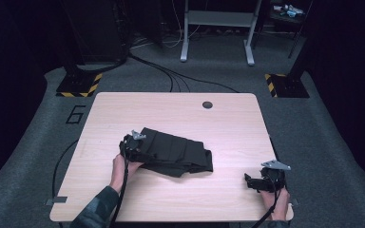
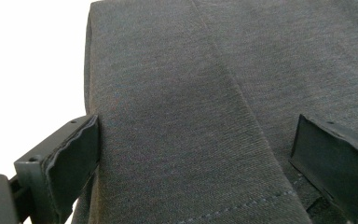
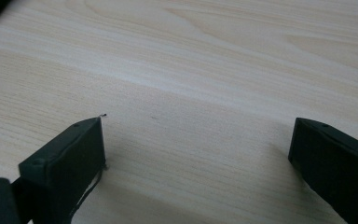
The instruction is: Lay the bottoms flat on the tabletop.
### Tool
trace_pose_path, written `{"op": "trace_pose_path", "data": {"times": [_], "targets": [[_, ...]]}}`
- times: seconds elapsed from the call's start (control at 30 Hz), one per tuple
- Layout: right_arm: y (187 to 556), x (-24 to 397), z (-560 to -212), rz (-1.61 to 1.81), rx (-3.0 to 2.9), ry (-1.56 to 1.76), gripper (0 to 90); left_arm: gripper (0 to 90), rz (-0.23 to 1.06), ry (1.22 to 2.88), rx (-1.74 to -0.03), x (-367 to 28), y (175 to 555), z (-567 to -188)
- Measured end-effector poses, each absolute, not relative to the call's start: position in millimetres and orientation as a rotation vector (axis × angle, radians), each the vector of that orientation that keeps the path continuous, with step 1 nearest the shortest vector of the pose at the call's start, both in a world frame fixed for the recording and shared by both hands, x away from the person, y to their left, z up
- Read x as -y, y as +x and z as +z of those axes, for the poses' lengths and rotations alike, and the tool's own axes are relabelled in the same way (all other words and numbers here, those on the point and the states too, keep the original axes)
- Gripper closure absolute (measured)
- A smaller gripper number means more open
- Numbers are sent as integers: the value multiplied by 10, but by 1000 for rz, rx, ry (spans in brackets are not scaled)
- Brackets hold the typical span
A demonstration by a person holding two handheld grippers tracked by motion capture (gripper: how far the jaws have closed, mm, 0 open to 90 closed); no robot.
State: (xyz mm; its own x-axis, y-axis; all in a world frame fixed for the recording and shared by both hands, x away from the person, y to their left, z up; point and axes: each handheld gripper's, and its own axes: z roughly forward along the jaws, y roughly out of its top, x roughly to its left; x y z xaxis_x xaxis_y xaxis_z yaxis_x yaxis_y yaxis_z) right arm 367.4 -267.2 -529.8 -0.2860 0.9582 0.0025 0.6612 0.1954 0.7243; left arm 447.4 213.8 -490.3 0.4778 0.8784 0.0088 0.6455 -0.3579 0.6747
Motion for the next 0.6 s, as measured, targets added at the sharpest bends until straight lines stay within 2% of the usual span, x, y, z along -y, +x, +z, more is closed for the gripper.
{"op": "trace_pose_path", "data": {"times": [0.33, 0.43, 0.6], "targets": [[3674, 2671, -5298, 869, -2022, 1509, 31, 60, 526, 2144, -1141, -2164, 4337, -4728], [3673, 2671, -5298, 869, -2022, 1509, 31, 66, 441, 2169, -1123, -2186, 4367, -4796], [3673, 2671, -5298, 869, -2022, 1509, 31, 66, 430, 2177, -1109, -2099, 4296, -4833]]}}
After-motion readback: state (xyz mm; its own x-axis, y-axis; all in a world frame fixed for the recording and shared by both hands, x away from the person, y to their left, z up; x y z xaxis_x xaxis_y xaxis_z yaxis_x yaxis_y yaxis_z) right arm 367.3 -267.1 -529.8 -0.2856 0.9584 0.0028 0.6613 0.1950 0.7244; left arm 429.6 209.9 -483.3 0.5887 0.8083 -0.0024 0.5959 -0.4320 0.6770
